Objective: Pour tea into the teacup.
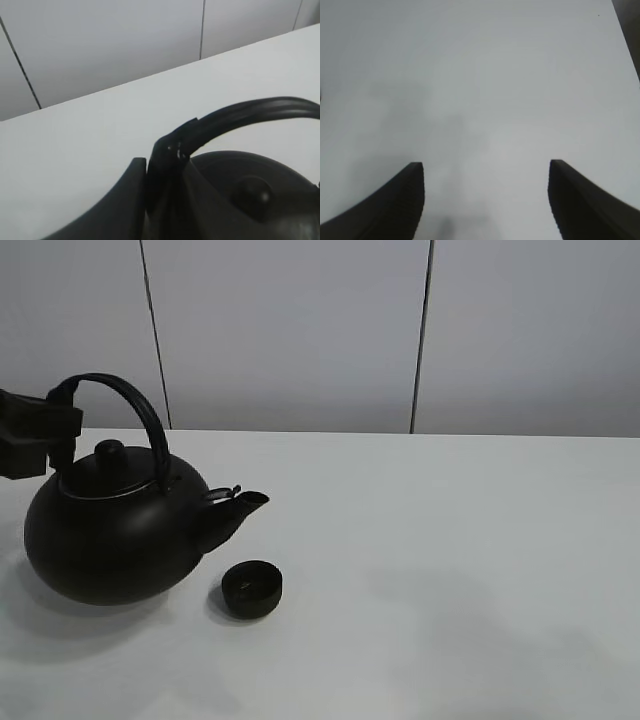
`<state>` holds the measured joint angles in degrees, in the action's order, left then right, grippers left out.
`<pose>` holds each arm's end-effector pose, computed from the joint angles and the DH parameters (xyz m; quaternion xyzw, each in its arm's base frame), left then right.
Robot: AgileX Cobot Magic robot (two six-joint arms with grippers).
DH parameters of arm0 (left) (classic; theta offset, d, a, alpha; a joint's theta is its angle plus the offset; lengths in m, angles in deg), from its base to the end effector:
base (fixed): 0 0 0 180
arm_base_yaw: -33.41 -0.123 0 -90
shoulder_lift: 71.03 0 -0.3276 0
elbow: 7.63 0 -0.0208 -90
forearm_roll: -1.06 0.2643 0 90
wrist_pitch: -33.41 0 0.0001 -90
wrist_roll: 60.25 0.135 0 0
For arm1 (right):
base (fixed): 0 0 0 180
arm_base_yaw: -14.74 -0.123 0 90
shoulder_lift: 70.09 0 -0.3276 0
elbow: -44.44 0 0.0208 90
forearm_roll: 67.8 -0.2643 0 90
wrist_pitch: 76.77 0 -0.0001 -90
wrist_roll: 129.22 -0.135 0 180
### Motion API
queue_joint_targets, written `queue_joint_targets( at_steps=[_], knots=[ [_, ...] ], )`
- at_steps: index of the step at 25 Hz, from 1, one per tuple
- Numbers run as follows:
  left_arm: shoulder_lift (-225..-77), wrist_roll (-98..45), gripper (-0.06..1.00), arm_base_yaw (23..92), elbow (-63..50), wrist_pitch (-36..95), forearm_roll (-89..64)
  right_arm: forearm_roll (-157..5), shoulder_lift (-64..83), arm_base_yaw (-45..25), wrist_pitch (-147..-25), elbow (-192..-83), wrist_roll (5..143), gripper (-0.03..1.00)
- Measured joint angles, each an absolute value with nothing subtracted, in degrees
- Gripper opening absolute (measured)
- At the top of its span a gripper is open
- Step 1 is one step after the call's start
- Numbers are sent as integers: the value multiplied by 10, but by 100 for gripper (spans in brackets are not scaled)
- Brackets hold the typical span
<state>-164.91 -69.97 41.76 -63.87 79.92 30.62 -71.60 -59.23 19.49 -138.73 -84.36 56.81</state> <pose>0.2819 -0.0902 0.1928 0.2433 0.7629 -0.1303 0.5847 0.0143 0.0067 0.2516 -0.0098 0.8825 -0.0111 0.4701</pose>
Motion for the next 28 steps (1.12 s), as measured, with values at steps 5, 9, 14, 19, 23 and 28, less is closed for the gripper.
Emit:
queue_joint_targets(
  at_steps=[5,9,14,19,23,28],
  knots=[
    [-1650,-639,13,435,-620,758,247,-716,-592,195,-1387,-844,568,48],
    [-1650,-615,13,435,-613,753,232,-716,-592,195,-1387,-844,568,48],
    [-1650,-603,13,435,-613,732,225,-716,-592,195,-1387,-844,568,48],
    [-1650,-586,13,435,-613,727,224,-716,-592,195,-1387,-844,568,48],
    [-1650,-572,13,435,-613,725,222,-716,-592,195,-1387,-844,568,48],
    [-1650,-555,13,435,-613,712,222,-716,-592,195,-1387,-844,568,48]
  ],
)
